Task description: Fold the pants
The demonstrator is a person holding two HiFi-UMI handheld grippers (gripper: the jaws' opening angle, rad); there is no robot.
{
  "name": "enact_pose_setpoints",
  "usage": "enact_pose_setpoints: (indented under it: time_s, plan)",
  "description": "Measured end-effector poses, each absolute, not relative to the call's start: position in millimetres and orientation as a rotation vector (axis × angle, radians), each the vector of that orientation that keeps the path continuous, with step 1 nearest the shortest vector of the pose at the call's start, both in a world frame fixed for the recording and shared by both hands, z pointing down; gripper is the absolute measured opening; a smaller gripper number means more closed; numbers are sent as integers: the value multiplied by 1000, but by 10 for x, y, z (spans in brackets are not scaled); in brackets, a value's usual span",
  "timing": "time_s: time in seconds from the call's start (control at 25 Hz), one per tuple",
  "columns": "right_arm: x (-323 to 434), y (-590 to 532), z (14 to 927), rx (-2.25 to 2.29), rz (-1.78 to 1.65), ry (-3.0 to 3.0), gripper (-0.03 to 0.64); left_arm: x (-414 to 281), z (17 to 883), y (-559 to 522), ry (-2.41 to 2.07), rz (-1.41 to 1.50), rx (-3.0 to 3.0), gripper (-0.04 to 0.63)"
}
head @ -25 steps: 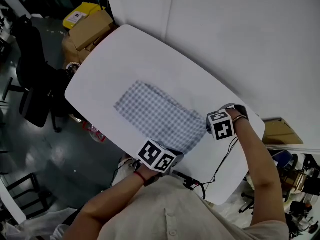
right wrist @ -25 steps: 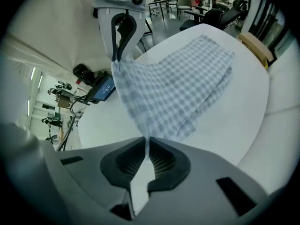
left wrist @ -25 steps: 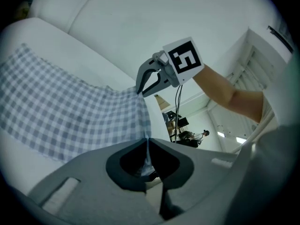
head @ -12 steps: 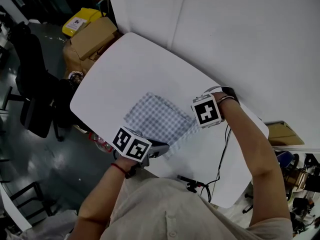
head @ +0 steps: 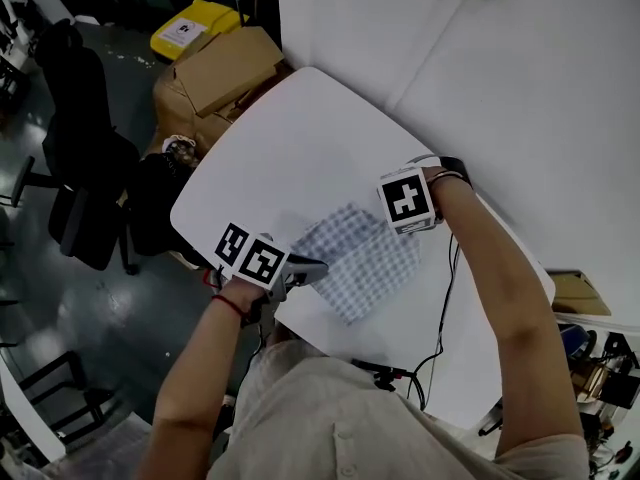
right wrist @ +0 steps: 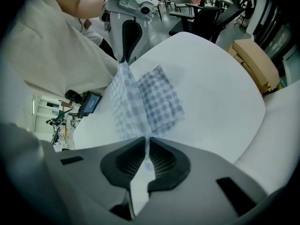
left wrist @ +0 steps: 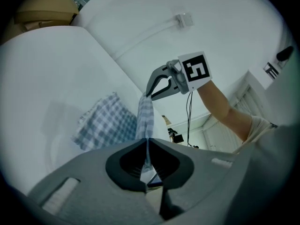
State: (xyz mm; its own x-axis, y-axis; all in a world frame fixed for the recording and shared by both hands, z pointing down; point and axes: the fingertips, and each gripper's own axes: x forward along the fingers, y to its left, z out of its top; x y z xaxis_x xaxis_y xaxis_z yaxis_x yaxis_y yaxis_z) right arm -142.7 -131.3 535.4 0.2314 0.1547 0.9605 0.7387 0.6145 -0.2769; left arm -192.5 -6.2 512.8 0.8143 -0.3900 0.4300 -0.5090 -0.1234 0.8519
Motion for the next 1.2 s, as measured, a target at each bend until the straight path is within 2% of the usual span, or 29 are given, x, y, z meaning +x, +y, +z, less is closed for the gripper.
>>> enact_pose_setpoints:
  time_s: [0.32, 0.68, 0.96, 1.2]
  plan:
    - [-2006, -1413, 5760, -843, -418, -1313, 38, -2592, 5646, -214, -727, 161, 1645, 23]
    - [-2254, -1535, 6036, -780, -358, -1409, 38, -2894, 5916, -348, -728, 123, 1570, 23]
    - [-2414, -1666, 5958, -666, -379, -1547, 81, -2988, 5885, -341, -752, 129, 1559, 24]
    - [-2641, -1892, 5560, -445, -440, -1818, 80, -3165, 5647, -354, -879, 154, 1633, 25]
